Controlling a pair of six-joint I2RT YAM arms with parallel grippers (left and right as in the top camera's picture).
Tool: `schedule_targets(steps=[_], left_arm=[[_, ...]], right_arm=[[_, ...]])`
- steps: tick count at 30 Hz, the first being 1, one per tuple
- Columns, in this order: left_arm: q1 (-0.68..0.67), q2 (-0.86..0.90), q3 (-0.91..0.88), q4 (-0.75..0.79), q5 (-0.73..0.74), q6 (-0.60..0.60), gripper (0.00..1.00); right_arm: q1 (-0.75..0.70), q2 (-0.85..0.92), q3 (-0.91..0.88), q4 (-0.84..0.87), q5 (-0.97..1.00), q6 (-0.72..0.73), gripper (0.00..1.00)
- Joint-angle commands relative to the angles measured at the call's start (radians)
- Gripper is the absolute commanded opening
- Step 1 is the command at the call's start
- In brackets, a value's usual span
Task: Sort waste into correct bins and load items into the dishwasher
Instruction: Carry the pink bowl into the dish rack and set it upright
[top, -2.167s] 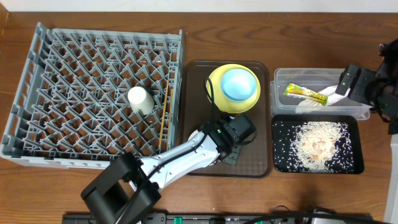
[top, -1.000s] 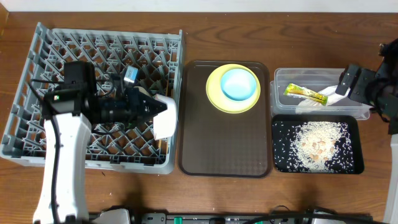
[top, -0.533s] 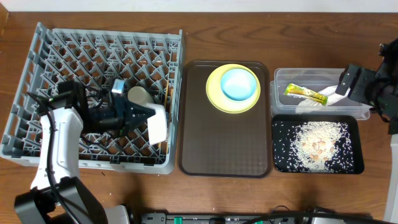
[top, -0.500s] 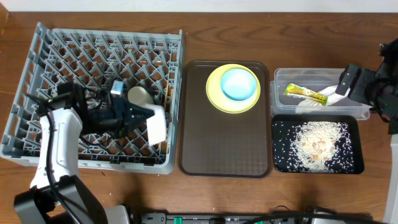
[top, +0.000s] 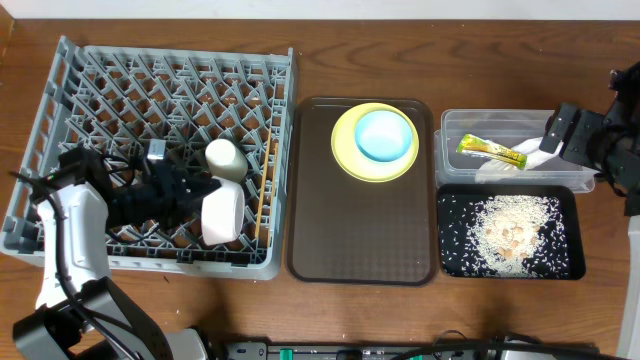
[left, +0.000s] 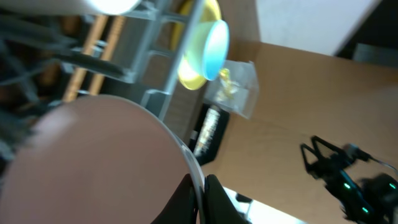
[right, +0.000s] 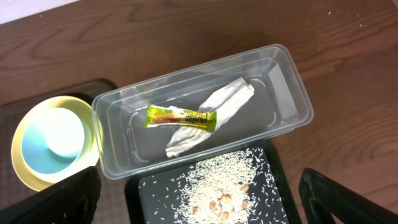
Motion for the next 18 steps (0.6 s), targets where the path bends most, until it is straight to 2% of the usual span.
schedule_targets(steps=[1, 7, 14, 18], left_arm=[[0.028, 0.004, -0.008, 0.002, -0.155, 0.021, 0.08], [0.081, 0.004, -0.008, 0.013, -0.268, 0.008, 0.17], [0.148, 0.003, 0.009, 0.039, -0.278, -0.083, 0.53], [0.156, -0.003, 0.073, 0.035, -0.327, -0.135, 0.61]], right_arm=[[-0.003, 0.001, 0.011, -0.001, -0.001, 0.014, 0.99], [-0.003, 0.001, 0.011, -0.001, -0.001, 0.014, 0.99], [-0.003, 0.001, 0.011, -0.001, -0.001, 0.014, 0.99], [-0.003, 0.001, 0.011, -0.001, -0.001, 0.014, 0.99]])
